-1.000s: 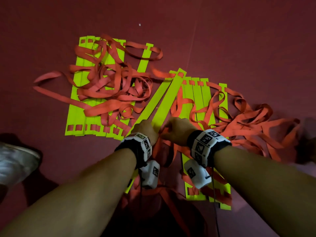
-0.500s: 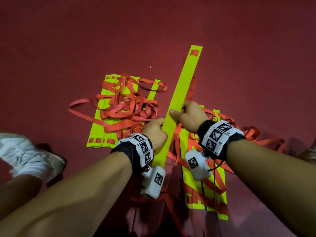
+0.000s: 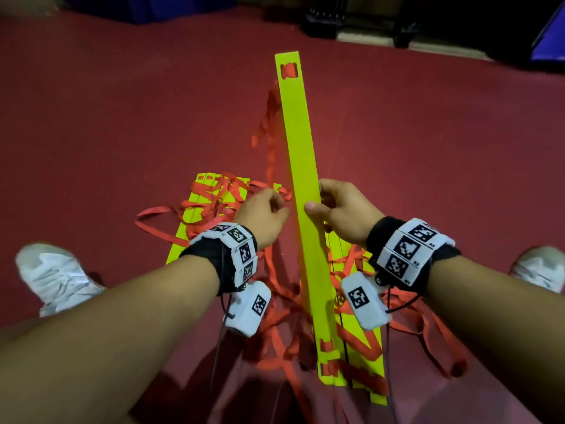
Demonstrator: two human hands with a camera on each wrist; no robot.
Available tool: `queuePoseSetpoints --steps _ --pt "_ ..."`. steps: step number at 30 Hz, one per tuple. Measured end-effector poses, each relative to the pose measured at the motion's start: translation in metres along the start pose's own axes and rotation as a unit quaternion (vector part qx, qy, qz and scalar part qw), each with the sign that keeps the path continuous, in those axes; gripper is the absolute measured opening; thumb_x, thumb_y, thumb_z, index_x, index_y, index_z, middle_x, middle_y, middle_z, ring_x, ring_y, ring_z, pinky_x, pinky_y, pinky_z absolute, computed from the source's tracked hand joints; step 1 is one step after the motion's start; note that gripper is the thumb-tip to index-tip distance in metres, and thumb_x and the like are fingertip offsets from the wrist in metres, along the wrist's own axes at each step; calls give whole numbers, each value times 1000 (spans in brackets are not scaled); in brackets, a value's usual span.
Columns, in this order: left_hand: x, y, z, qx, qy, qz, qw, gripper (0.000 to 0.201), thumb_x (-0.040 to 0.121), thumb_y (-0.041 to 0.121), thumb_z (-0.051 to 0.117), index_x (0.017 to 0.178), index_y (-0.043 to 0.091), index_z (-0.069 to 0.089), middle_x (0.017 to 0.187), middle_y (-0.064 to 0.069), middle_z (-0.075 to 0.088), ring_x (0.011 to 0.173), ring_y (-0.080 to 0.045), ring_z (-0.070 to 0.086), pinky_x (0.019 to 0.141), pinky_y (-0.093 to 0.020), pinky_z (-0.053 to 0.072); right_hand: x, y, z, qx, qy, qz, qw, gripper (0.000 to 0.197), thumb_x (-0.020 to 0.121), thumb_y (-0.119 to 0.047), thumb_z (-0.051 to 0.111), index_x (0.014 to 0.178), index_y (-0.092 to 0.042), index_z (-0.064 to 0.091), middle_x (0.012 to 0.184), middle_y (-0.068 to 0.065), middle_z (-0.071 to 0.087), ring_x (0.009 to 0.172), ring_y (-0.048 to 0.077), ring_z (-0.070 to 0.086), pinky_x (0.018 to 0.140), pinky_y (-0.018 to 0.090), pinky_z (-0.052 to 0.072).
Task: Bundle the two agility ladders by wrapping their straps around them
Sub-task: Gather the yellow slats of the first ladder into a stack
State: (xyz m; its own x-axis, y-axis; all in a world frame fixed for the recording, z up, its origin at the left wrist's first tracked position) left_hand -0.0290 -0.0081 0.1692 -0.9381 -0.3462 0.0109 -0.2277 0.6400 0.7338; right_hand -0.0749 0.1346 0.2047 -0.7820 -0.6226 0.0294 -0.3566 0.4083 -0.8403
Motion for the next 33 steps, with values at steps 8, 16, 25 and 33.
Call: queuePoseSetpoints --steps 8,16,25,33 --pt "5 35 -69 18 84 -8 996 43 99 40 59 133 17 45 138 -9 45 122 -32 54 99 -36 40 -9 -64 -20 60 -28 -81 995 10 100 -5 57 94 -12 60 67 -4 58 56 11 51 52 27 43" --pt "48 50 -52 -189 -25 -9 982 35 104 21 54 137 14 44 116 -27 66 86 -27 60 77 -49 55 14 -65 -33 125 -57 -109 985 20 99 -5 56 118 2 60 76 -10 66 63 5 56 55 20 44" --pt "64 38 -28 -218 -65 22 973 19 102 8 57 112 -5 67 90 -12 68 72 -15 60 57 -19 46 38 -6 -35 165 -32 -50 984 16 98 -4 57 112 0 63 90 0 70 71 7 63 57 22 48" --pt "66 50 0 -294 -120 5 948 18 105 12 53 102 17 70 85 1 75 70 -11 70 55 -22 55 53 20 -43 60 31 -24 997 7 93 -23 71 97 -18 70 100 12 67 76 23 70 57 36 56"
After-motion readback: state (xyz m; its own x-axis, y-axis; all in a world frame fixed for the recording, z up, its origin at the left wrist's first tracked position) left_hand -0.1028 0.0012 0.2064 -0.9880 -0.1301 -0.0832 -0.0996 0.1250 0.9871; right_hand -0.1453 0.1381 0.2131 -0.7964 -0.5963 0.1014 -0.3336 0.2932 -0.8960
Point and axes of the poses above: each hand's wrist, its own x-axis towards the middle knuckle, its own z-axis out of the palm, y = z × x, the point moved 8 cm from there along x, towards the middle knuckle
